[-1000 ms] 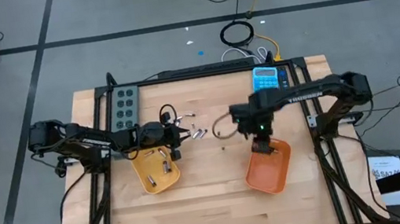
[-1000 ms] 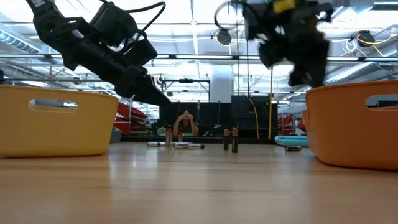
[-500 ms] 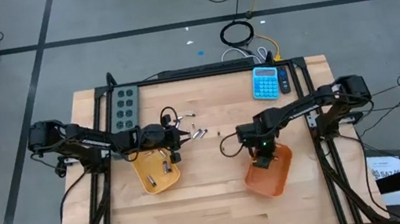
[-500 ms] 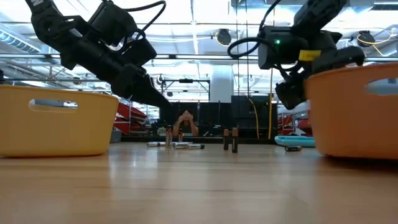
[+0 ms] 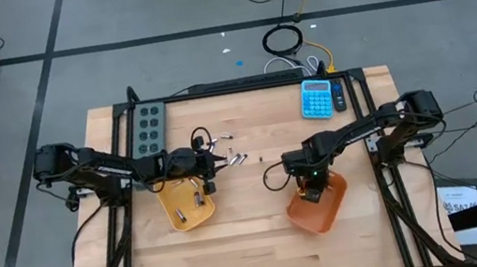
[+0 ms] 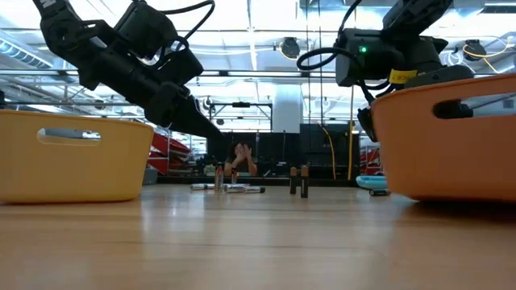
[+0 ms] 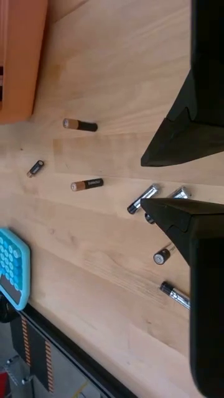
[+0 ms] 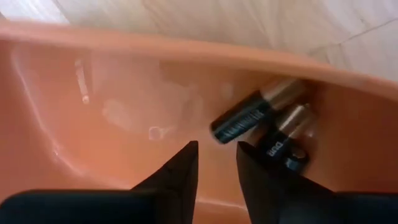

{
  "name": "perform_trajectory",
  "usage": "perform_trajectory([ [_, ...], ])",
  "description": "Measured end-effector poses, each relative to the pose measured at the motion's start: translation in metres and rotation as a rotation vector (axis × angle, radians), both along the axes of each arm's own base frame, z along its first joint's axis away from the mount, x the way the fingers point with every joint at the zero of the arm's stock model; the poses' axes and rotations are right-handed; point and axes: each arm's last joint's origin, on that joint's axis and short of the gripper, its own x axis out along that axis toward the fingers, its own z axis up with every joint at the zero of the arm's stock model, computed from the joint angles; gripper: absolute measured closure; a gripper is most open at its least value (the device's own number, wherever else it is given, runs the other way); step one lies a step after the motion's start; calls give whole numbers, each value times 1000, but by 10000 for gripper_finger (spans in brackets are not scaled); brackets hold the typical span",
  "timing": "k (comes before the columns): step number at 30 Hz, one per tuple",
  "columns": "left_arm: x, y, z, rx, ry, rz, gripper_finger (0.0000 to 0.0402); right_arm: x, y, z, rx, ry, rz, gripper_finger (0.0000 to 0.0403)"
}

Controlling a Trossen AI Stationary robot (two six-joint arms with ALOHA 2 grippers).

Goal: Sort batteries
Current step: Put the black battery into the orange bin

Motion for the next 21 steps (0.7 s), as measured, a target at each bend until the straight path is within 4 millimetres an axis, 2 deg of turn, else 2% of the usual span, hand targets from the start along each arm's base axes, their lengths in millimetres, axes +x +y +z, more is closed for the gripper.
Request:
perform_trajectory([
  [7, 0, 0, 0, 0, 0, 0, 300, 10, -1, 24, -46, 28, 0, 299],
  [14, 0, 0, 0, 0, 2, 0, 300, 24, 0, 68, -146, 6, 50, 299],
  [18, 0, 0, 0, 1, 3, 0, 300, 31, -7, 94, -382, -39, 119, 299],
  [21, 0, 0, 0, 1, 3, 0, 300, 39, -21, 97, -562, -112, 195, 298],
])
